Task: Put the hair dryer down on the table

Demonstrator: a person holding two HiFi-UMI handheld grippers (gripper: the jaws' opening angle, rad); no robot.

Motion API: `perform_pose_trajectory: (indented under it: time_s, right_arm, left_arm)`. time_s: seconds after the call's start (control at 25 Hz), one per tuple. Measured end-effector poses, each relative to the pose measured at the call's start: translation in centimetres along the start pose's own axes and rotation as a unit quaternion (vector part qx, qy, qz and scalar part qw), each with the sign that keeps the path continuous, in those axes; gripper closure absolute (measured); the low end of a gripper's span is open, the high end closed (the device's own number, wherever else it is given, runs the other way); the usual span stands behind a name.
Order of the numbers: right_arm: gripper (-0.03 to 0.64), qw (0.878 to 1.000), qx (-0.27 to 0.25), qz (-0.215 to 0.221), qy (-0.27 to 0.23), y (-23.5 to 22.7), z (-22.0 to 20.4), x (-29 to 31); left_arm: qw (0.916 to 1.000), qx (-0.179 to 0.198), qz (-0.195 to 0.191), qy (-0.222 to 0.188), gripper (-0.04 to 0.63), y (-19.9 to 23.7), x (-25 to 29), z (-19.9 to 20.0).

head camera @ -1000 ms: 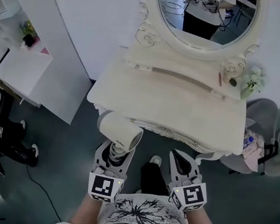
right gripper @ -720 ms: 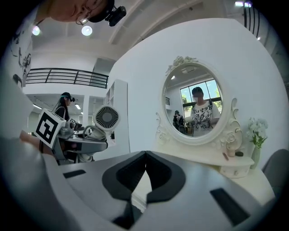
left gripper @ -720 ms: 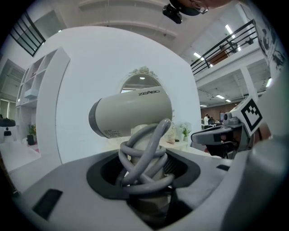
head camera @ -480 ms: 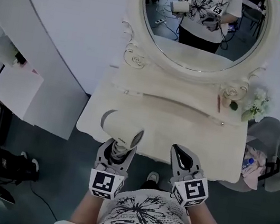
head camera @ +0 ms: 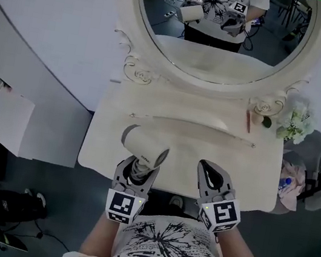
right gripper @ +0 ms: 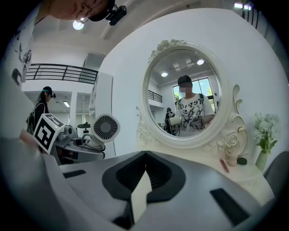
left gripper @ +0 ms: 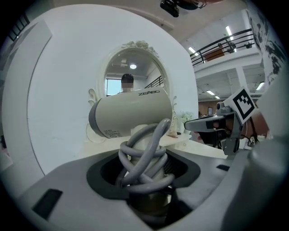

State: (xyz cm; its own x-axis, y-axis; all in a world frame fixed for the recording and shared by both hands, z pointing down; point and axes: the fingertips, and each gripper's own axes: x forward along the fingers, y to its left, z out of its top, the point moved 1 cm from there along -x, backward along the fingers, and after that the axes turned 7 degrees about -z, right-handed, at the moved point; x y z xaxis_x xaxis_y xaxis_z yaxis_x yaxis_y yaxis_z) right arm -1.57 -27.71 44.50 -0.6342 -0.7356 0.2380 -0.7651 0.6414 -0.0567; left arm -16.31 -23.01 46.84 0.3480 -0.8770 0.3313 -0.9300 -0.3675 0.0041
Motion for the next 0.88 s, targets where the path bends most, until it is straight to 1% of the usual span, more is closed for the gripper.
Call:
perform_pose_trajectory:
  time_s: [0.08, 0.16, 0.32, 0.44, 0.56, 0.72, 0.88]
  right_arm:
    - [0.6, 1.0, 0.0, -0.014, 0.002, -0.2, -0.1, 0.8]
    - [0.6, 0.999, 0.007, -0.036, 0.003, -0.5, -0.4, 1.4]
    - [0.6, 0.996, 0.022, -0.084, 0.008, -1.0, -0.9, 2.6]
    - [0.6, 0.993, 0.033, -0.11, 0.012, -1.0, -1.2, 3.3]
    - [0.6, 0.991, 0.038, -0.125, 0.019, -0.7, -1.6, 4.0]
    - [0.6, 0.989, 0.04, -0.138, 0.031, -0.6, -2.2, 4.6]
    - [0.6, 0.986, 0.051, -0.151, 0.045, -0.9, -3.1, 4.8]
  left_arm:
    - [0.9997, -0.002, -0.023, 0.013, 0.353, 0.8, 1.3, -0.9]
    - [0.9983, 0.005, -0.05, 0.029, 0.353, 1.6, 2.6, -1.7]
    - [0.9918, 0.017, -0.106, 0.068, 0.353, 2.7, 4.8, -3.9]
    - [0.9847, 0.025, -0.144, 0.094, 0.353, 3.4, 6.3, -5.4]
    - [0.9763, 0.044, -0.174, 0.122, 0.353, 4.0, 7.9, -7.2]
    - [0.964, 0.056, -0.201, 0.164, 0.353, 4.3, 10.0, -10.1]
    - [0.9534, 0.07, -0.216, 0.198, 0.353, 4.3, 11.6, -12.8]
